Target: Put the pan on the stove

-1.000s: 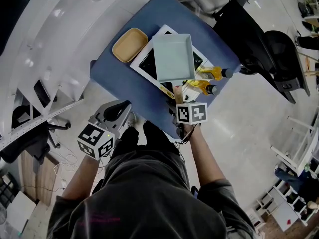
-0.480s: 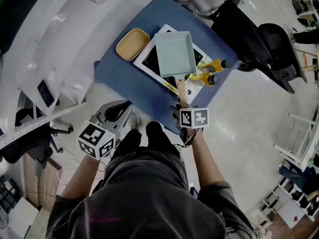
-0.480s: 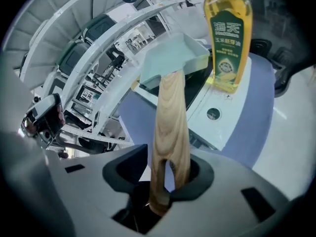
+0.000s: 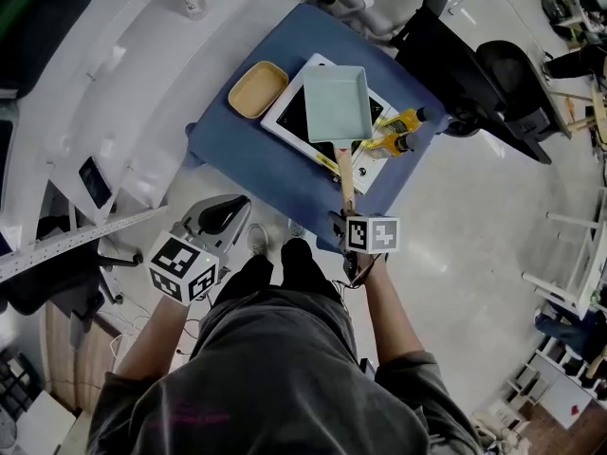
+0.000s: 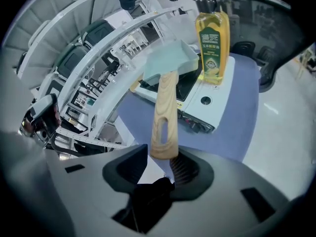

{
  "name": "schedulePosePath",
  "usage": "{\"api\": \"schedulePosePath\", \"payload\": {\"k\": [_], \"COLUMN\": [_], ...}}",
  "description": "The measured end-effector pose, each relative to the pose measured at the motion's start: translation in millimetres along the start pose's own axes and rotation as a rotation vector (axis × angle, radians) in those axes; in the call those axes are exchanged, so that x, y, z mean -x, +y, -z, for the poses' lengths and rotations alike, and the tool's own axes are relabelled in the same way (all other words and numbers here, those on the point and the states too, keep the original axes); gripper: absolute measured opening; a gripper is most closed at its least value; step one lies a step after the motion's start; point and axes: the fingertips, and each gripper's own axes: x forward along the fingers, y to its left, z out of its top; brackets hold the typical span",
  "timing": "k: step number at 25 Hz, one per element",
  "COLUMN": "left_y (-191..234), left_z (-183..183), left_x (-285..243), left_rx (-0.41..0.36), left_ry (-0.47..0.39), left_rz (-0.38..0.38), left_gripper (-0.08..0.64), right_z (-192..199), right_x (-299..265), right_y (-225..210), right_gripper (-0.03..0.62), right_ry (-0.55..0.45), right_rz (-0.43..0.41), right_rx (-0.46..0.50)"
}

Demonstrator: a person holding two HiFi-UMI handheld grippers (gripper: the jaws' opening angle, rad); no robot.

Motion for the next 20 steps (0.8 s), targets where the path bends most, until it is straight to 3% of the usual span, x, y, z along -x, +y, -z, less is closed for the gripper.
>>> {"api": "schedulePosePath", "payload": {"k": [11, 15, 20], "left_y": [-7, -10, -13], "left_z": [-3, -8, -15], "left_x": [23, 30, 40], "left_rx": [-0.038, -0.05, -0.064], "left_ry": [-0.026, -0.041, -0.067], "left_rz": [0.028, 0.03, 0.03], "left_gripper": [0.023, 0.023, 0.023], "right_z": [36, 29, -4], "right_x": [6, 16, 43], "right_y": [29, 49, 84], "right_gripper": [0.123, 0.123, 0.118], "right_ry": [0.004, -0.039, -0.179], "right_rz": [-0.008, -0.015, -0.045], "right_rx": [-0.016, 0.039, 0.166]}}
